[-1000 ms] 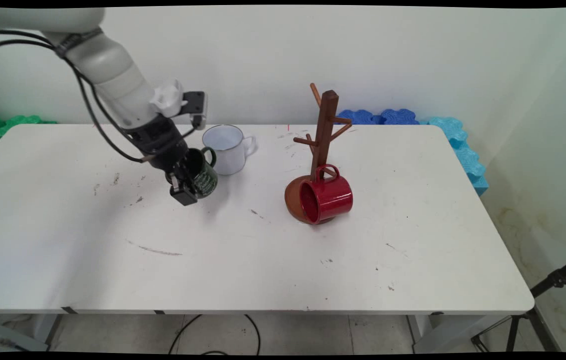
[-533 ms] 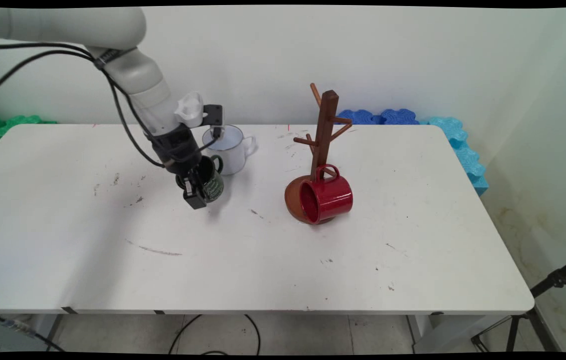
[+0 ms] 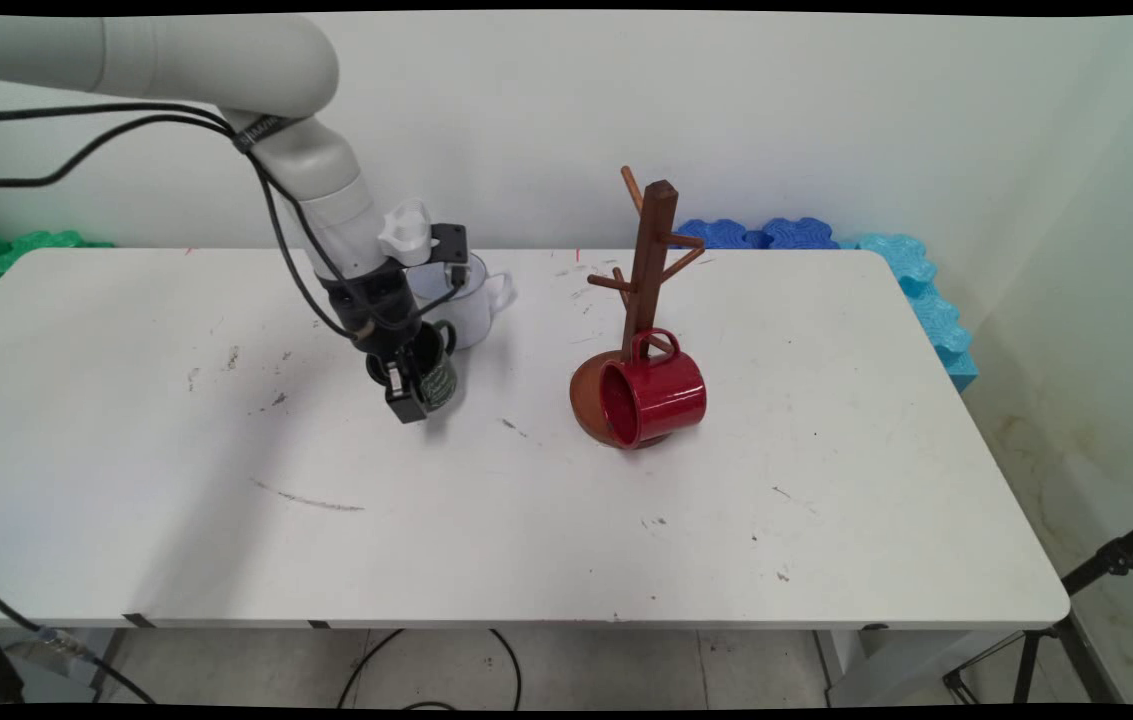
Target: Place the picked object on the table
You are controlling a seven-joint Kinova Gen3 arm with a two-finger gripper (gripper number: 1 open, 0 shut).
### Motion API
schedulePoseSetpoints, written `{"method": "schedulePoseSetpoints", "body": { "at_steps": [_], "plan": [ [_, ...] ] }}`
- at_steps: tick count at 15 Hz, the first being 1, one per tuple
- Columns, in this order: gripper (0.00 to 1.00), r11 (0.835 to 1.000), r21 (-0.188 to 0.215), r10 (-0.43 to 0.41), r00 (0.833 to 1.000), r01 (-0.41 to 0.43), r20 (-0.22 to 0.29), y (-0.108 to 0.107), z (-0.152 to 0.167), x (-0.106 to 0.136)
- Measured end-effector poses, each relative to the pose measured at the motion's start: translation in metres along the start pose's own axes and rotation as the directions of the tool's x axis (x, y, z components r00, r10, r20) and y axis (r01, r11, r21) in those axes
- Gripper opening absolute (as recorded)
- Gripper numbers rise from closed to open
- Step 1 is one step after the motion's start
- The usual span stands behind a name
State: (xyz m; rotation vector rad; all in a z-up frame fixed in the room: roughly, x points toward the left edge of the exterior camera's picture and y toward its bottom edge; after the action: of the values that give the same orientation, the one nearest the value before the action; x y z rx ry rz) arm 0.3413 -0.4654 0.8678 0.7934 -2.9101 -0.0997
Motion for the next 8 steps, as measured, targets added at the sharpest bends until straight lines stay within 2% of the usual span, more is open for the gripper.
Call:
{"method": "schedulePoseSetpoints", "body": {
  "at_steps": [8],
  "plan": [
    [0.00, 1.000, -0.020, -0.011, 1.000, 0.011, 0.003, -0.013, 0.015, 0.012]
  ]
}}
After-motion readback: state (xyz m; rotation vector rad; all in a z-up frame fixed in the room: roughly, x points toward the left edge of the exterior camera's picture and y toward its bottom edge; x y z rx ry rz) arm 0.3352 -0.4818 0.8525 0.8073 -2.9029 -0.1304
